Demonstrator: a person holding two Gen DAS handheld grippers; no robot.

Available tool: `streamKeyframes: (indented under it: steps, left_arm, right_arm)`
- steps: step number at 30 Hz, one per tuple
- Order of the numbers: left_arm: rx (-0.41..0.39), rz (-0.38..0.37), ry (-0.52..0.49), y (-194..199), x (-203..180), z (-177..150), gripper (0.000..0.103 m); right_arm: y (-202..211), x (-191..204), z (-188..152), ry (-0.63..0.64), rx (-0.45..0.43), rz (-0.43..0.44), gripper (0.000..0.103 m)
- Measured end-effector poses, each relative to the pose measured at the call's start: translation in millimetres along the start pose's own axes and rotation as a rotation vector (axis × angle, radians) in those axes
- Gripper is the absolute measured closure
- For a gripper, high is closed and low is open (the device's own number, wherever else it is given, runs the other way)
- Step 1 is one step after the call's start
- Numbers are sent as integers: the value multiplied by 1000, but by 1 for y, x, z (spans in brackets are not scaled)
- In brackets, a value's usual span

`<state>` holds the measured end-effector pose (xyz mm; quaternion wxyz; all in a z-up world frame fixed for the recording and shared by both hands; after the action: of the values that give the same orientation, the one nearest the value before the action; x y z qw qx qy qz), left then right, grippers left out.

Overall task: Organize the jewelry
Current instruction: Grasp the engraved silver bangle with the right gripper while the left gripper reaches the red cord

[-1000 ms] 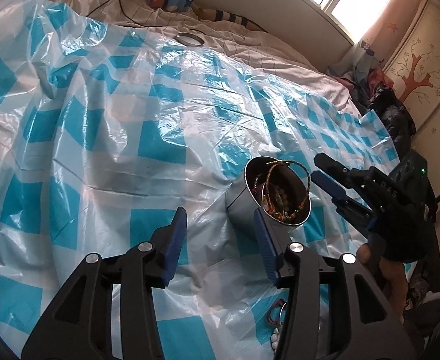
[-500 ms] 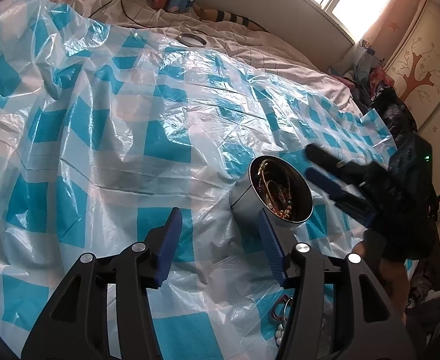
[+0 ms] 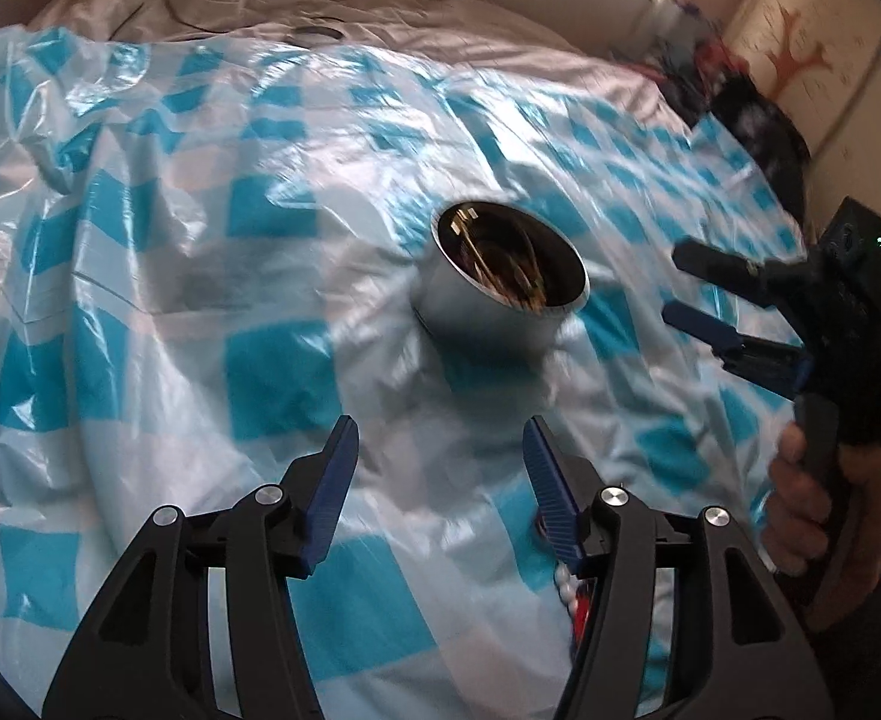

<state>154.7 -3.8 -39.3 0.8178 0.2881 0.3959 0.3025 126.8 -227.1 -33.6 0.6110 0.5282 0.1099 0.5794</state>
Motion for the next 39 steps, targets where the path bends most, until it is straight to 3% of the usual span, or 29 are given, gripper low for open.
streamKeyframes:
  steps: [5,9,14,22,24,25,27,35,39]
  left_arm:
    - [24,17,-22,-3,-7,-9,48]
    - [8,26,-15,6,-7,-10,46]
    - [-25,8,9,19,-5,-9,45]
    - [-22,3,8,19,-5,-10,44]
    - [-19,3,7,18,-5,-10,43]
    - [-17,4,7,17,-5,-10,43]
    - [-8,7,6,14,-5,-10,42]
    - [12,14,11,3,-4,-11,41]
    - [39,10,-10,-9,-11,-13,40]
  right_arm:
    - [9,2,-60,113,92,-6,30]
    - [8,21,-98,320,100,-123,29]
    - [0,35,-103,397,75,-164,16]
    - [-15,50,-115,532,52,-261,16]
    - [-16,53,-119,569,42,-279,20]
    - [-17,53,-119,576,44,-283,33]
    - [-15,49,-115,546,49,-265,43]
    - [3,24,-91,293,68,-81,43]
    - [14,10,-77,178,30,-32,43]
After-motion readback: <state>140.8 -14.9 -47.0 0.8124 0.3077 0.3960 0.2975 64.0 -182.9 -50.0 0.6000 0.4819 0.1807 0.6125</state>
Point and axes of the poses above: each gripper's, at about its wrist camera, not at the fingertips, and y roughly against the way its jaws point, x to its left, z to its top, the point moved 3 cm from there along -y, roughly the way its jaws point, and after that the axes turned 14 degrees about -z, right-handed, at the moved point
